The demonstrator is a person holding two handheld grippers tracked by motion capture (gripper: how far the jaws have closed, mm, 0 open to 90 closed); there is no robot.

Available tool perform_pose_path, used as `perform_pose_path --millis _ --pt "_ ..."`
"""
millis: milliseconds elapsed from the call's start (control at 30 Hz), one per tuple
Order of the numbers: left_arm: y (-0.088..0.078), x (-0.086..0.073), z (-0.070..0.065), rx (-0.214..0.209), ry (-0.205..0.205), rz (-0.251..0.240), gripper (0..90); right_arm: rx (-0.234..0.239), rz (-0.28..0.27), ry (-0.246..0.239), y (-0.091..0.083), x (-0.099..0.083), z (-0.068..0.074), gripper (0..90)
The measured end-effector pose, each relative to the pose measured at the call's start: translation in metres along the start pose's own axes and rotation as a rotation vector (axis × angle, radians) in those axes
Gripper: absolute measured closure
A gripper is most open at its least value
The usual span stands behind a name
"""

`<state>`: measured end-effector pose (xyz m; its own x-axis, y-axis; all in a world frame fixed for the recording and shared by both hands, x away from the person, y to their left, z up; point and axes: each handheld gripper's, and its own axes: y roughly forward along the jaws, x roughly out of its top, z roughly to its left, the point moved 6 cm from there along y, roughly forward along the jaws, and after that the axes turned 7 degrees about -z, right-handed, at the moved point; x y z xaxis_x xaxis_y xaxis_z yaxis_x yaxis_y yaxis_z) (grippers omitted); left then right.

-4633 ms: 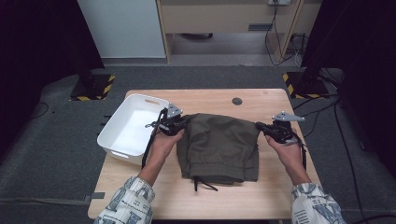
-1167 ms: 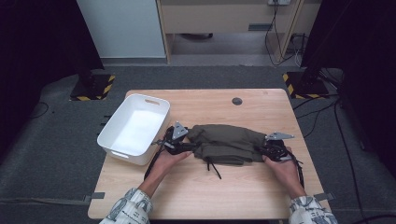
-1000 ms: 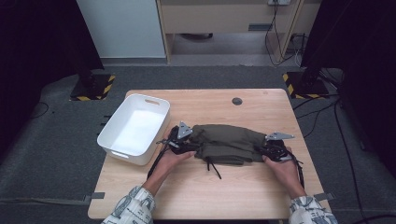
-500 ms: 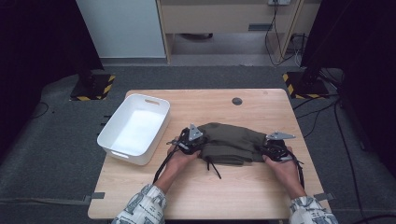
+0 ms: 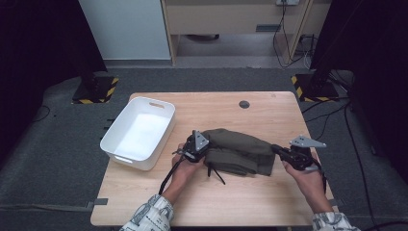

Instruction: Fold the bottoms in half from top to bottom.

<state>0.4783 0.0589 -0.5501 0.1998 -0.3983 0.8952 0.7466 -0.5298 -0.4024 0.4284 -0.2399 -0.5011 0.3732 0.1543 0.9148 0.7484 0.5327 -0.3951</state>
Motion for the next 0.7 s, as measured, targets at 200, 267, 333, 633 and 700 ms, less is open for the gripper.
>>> perform_pose_path --millis 200,267,333,633,700 --pt "-0.008 0.010 0.004 -0.004 0.002 -0.054 77.4 0.090 0.128 -0.034 0.005 -0.039 0.023 89.2" --pt "-0.014 0.012 0.002 -0.035 0.018 -0.066 76.8 0.102 0.183 -0.039 0.011 -0.051 0.025 89.2" --pt "-0.022 0.013 0.001 -0.057 0.046 -0.074 75.9 0.096 0.220 -0.046 0.016 -0.056 0.026 89.1" --pt "-0.047 -0.016 -0.010 -0.149 0.155 -0.022 73.1 0.048 0.235 -0.045 0.032 -0.060 0.016 89.1" --pt "-0.047 -0.019 -0.012 -0.149 0.177 -0.009 73.4 0.037 0.234 -0.052 0.033 -0.060 0.016 89.2"
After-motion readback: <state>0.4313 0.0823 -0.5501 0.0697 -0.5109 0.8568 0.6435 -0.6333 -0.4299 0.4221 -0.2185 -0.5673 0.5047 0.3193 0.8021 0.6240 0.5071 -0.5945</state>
